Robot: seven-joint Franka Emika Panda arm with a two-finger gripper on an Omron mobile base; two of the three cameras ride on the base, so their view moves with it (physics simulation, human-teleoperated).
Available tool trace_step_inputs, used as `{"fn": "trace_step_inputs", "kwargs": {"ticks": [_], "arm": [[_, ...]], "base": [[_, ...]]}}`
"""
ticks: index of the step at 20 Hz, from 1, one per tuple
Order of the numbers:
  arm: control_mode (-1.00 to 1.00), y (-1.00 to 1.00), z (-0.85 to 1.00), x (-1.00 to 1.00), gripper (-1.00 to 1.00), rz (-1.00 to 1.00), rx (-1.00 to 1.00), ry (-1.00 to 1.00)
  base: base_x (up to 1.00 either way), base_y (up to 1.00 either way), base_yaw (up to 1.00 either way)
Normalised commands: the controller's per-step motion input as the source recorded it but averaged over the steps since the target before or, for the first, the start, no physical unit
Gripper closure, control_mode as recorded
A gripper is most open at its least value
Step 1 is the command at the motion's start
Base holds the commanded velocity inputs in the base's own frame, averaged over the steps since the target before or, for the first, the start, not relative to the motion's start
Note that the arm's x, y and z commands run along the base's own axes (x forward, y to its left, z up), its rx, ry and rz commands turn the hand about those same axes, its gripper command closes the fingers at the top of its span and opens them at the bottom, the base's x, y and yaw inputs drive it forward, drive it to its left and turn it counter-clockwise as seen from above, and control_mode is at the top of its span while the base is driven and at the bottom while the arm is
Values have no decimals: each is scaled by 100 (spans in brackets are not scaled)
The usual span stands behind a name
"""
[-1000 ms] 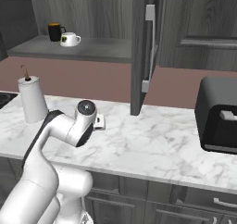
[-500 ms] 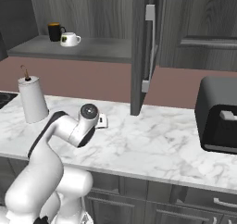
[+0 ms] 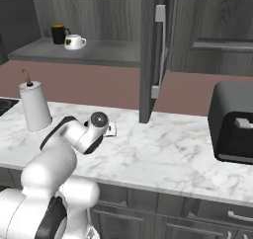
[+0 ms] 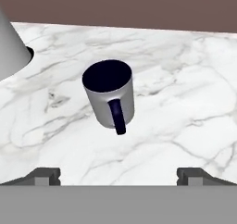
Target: Pick the mug on the counter and place it in the cabinet with the handle facing the right, like the mugs already inside.
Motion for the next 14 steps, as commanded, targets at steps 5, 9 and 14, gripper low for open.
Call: {"fn": "trace_step_inputs", "kwargs": {"ticks": [5, 9, 14], "arm": [[-100, 13, -26, 30, -100, 0, 3, 0], [-100, 12, -17, 28, -100, 0, 0, 0], [-100, 6, -19, 33, -100, 0, 0, 0]], "base": [[0, 0, 0], [0, 0, 0], [0, 0, 0]]}}
